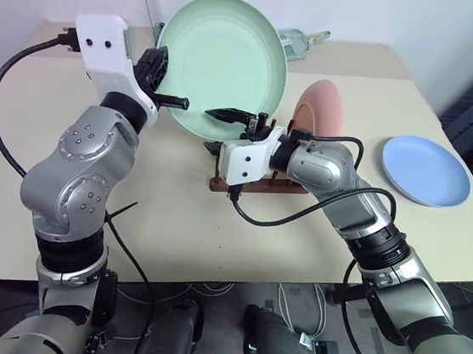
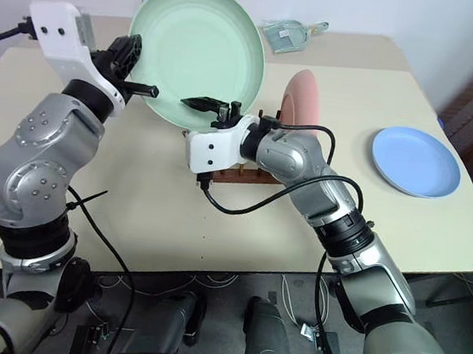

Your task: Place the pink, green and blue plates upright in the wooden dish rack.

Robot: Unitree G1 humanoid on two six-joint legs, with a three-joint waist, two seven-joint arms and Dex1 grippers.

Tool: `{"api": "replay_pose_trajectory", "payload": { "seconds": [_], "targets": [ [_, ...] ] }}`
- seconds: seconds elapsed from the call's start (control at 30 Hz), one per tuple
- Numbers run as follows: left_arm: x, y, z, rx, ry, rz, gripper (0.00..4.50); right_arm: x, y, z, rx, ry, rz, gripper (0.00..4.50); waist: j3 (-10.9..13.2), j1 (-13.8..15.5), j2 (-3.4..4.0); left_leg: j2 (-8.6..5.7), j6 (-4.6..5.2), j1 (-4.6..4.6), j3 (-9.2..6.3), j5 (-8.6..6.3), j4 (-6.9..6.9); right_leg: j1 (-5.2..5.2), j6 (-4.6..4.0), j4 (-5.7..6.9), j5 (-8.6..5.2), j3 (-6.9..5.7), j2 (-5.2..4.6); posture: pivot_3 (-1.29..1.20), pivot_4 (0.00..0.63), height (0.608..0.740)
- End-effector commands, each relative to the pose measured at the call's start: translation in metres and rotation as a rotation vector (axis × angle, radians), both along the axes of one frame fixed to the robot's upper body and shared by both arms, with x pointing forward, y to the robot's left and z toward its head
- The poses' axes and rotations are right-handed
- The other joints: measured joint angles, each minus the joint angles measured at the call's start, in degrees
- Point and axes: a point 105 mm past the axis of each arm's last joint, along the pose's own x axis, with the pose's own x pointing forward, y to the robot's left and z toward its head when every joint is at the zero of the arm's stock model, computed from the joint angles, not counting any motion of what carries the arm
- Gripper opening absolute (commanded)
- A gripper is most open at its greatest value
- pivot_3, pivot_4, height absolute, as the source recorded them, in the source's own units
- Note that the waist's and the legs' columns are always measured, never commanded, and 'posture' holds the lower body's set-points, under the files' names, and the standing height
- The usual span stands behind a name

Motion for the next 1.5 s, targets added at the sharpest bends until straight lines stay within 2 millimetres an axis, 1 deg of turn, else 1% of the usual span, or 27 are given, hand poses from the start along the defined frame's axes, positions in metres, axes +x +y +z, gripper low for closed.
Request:
{"api": "replay_pose_trajectory", "payload": {
  "seconds": [0.03, 0.07, 0.27, 0.3, 0.37, 0.4, 0.47, 0.5, 0.57, 0.6, 0.63, 0.7, 0.77, 0.8, 0.87, 0.97, 1.03, 1.07, 1.1, 1.13, 1.2, 1.23, 1.3, 1.37, 1.5],
  "targets": [
    [-0.01, -0.001, 0.018, -0.01, -0.071, -0.01, 0.0, -0.003, 0.002, 0.005, 0.008, -0.029, 0.016, 0.53, 0.0, 0.0, 0.0, 0.0, 0.0, 0.0, 0.0, 0.0, 0.0, 0.0, 0.0, 0.0, 0.0, 0.0, 0.0, 0.0, 0.15, 0.74],
    [-0.01, 0.0, 0.019, -0.008, -0.069, -0.008, 0.0, -0.002, 0.001, 0.004, 0.009, -0.028, 0.013, 0.07, 0.0, -0.1, 0.02, 0.0, 0.0, 0.0, 0.0, 0.0, 0.0, 0.0, 0.0, 0.01, 0.0, 0.0, 0.01, 0.0, 0.15, 0.74],
    [-0.008, 0.005, 0.018, -0.031, -0.059, -0.002, 0.0, -0.002, 0.0, 0.005, 0.015, -0.03, 0.008, 0.02, 0.0, -0.1, 0.0, 0.01, -0.01, 0.06, -0.02, 0.01, 0.01, 0.05, 0.0, 0.05, 0.0, 0.01, 0.04, 0.0, 0.15, 0.74],
    [-0.008, 0.007, 0.018, -0.059, -0.063, -0.001, 0.32, -0.001, 0.0, 0.005, 0.018, -0.032, 0.007, 0.0, 0.0, -0.1, 0.0, 0.01, -0.01, 0.06, -0.02, 0.01, 0.01, 0.05, 0.0, 0.05, 0.0, 0.01, 0.04, 0.0, 0.15, 0.74],
    [-0.013, 0.012, 0.027, -0.115, -0.121, -0.016, 0.92, -0.001, -0.001, 0.007, 0.026, -0.038, 0.004, 0.0, 0.0, -0.1, 0.0, 0.01, -0.01, 0.06, -0.02, 0.01, 0.01, 0.05, 0.0, 0.05, 0.0, 0.01, 0.04, 0.0, 0.15, 0.74],
    [-0.016, 0.017, 0.033, -0.147, -0.154, -0.009, 1.41, -0.001, -0.001, 0.008, 0.033, -0.039, 0.004, 0.0, 0.0, -0.1, 0.0, 0.01, -0.02, 0.06, -0.02, 0.01, 0.01, 0.04, 0.0, 0.05, 0.0, 0.01, 0.04, 0.0, 0.15, 0.74],
    [-0.021, 0.04, 0.048, -0.22, -0.237, 0.051, 2.4, -0.001, -0.002, 0.012, 0.052, -0.04, 0.005, 0.0, 0.0, -0.2, 0.0, 0.01, -0.05, 0.06, -0.02, 0.03, 0.01, 0.04, -0.01, 0.05, 0.0, 0.01, 0.04, 0.0, 0.15, 0.74],
    [-0.024, 0.053, 0.053, -0.262, -0.27, 0.084, 2.97, -0.001, -0.003, 0.015, 0.069, -0.039, 0.006, 0.0, 0.0, -0.2, 0.0, 0.02, -0.06, 0.06, -0.02, 0.04, 0.01, 0.04, -0.01, 0.05, 0.0, 0.01, 0.04, 0.0, 0.15, 0.74],
    [-0.028, 0.081, 0.056, -0.339, -0.304, 0.154, 3.95, -0.002, -0.004, 0.024, 0.121, -0.037, 0.013, 0.0, 0.0, -0.4, 0.0, 0.04, -0.06, 0.06, -0.01, 0.03, 0.01, 0.03, -0.03, 0.05, 0.01, 0.01, 0.06, 0.0, 0.15, 0.74],
    [-0.03, 0.094, 0.054, -0.34, -0.308, 0.195, 3.95, -0.003, -0.004, 0.031, 0.16, -0.03, 0.022, 0.0, 0.0, -0.4, 0.0, 0.04, -0.06, 0.09, -0.01, 0.03, 0.0, 0.04, -0.03, 0.05, 0.01, 0.01, 0.06, 0.0, 0.15, 0.74],
    [-0.031, 0.101, 0.053, -0.336, -0.309, 0.22, 3.95, -0.004, -0.004, 0.035, 0.186, -0.025, 0.029, 0.0, 0.0, -0.5, 0.0, 0.04, -0.06, 0.1, -0.01, 0.03, 0.0, 0.04, -0.03, 0.06, 0.01, 0.01, 0.06, 0.0, 0.15, 0.74],
    [-0.033, 0.118, 0.045, -0.215, -0.288, 0.282, 3.95, -0.01, -0.005, 0.054, 0.291, 0.004, 0.072, 0.0, 0.0, -0.9, 0.0, 0.05, -0.06, 0.1, -0.02, 0.04, 0.0, 0.04, -0.03, 0.08, 0.01, 0.01, 0.08, 0.0, 0.15, 0.74],
    [-0.035, 0.13, 0.032, -0.111, -0.25, 0.3, 3.95, -0.02, -0.008, 0.072, 0.402, 0.068, 0.135, 0.0, 0.0, -1.1, 0.01, 0.04, -0.05, 0.1, -0.01, 0.04, 0.0, 0.03, -0.03, 0.12, 0.02, 0.03, 0.08, 0.0, 0.15, 0.74],
    [-0.036, 0.132, 0.028, -0.085, -0.239, 0.294, 3.95, -0.023, -0.009, 0.077, 0.434, 0.094, 0.157, 0.0, 0.0, -1.1, 0.02, 0.04, -0.05, 0.1, -0.01, 0.03, -0.01, 0.03, -0.03, 0.12, 0.02, 0.04, 0.08, 0.0, 0.15, 0.74],
    [-0.038, 0.127, 0.009, 0.015, -0.183, 0.201, 3.95, -0.033, -0.017, 0.096, 0.57, 0.218, 0.232, 0.0, 0.0, -1.1, 0.01, 0.04, -0.04, 0.1, -0.04, 0.03, -0.01, 0.03, -0.04, 0.13, 0.01, 0.04, 0.08, 0.0, 0.15, 0.74],
    [-0.041, 0.12, -0.008, 0.08, -0.135, 0.117, 3.95, -0.043, -0.023, 0.107, 0.654, 0.338, 0.292, 0.0, 0.0, -0.9, 0.0, 0.06, -0.03, 0.1, -0.09, 0.02, -0.02, 0.03, -0.07, 0.14, 0.01, 0.05, 0.05, 0.0, 0.15, 0.74],
    [-0.048, 0.099, -0.031, 0.147, -0.067, -0.042, 3.95, -0.054, -0.03, 0.113, 0.745, 0.53, 0.379, 0.0, 0.0, -1.1, 0.02, 0.07, -0.04, 0.1, -0.1, 0.01, -0.01, 0.03, -0.28, 0.11, -0.07, 0.06, -0.06, 0.0, 0.15, 0.74],
    [-0.051, 0.094, -0.038, 0.163, -0.049, -0.088, 3.95, -0.059, -0.032, 0.114, 0.76, 0.588, 0.404, 0.0, 0.0, -1.1, 0.08, 0.09, -0.03, 0.1, -0.08, 0.0, -0.03, 0.02, -0.32, 0.11, -0.08, 0.09, -0.09, 0.0, 0.15, 0.74],
    [-0.055, 0.081, -0.048, 0.2, -0.014, -0.167, 3.95, -0.066, -0.034, 0.113, 0.772, 0.665, 0.442, 0.0, 0.0, -1.1, 0.07, 0.08, -0.03, 0.11, -0.05, -0.01, -0.07, 0.0, -0.33, 0.1, -0.08, 0.11, -0.14, 0.0, 0.15, 0.74],
    [-0.063, 0.063, -0.065, 0.226, 0.045, -0.278, 3.95, -0.067, -0.036, 0.111, 0.831, 0.762, 0.453, 0.0, 0.0, -1.1, 0.07, 0.1, -0.04, 0.1, -0.05, -0.01, -0.1, -0.04, -0.34, 0.1, -0.08, 0.11, -0.13, 0.0, 0.15, 0.74],
    [-0.077, 0.038, -0.089, 0.259, 0.128, -0.441, 3.95, -0.065, -0.039, 0.106, 0.911, 0.904, 0.444, 0.0, 0.0, -1.2, 0.09, 0.14, -0.03, 0.12, -0.05, -0.01, -0.24, -0.06, -0.37, 0.07, -0.09, 0.13, -0.15, 0.0, 0.15, 0.74],
    [-0.084, 0.028, -0.097, 0.281, 0.155, -0.499, 3.95, -0.063, -0.041, 0.103, 0.952, 0.958, 0.423, 0.0, 0.0, -1.2, 0.11, 0.15, -0.03, 0.12, -0.05, -0.01, -0.28, -0.08, -0.39, 0.06, -0.1, 0.13, -0.16, 0.0, 0.15, 0.74],
    [-0.091, 0.017, -0.11, 0.313, 0.199, -0.563, 3.95, -0.06, -0.042, 0.097, 1.031, 1.081, 0.403, 0.0, 0.0, -1.2, 0.12, 0.17, -0.14, 0.11, -0.02, -0.07, -0.31, -0.11, -0.55, 0.05, -0.15, 0.14, -0.17, 0.0, 0.15, 0.74],
    [-0.094, 0.009, -0.116, 0.32, 0.216, -0.604, 3.95, -0.058, -0.043, 0.089, 1.09, 1.169, 0.368, 0.0, 0.0, -1.2, 0.25, 0.2, -0.17, 0.1, -0.02, -0.09, -0.32, -0.11, -0.61, 0.03, -0.15, 0.14, -0.17, 0.0, 0.15, 0.74],
    [-0.097, -0.008, -0.118, 0.318, 0.207, -0.674, 3.95, -0.053, -0.046, 0.081, 1.191, 1.283, 0.323, 0.0, 0.1, -1.2, 0.29, 0.2, -0.09, 0.07, -0.01, -0.04, -0.32, -0.11, -0.62, -0.07, -0.14, 0.13, -0.16, 0.0, 0.15, 0.74]
  ]
}}
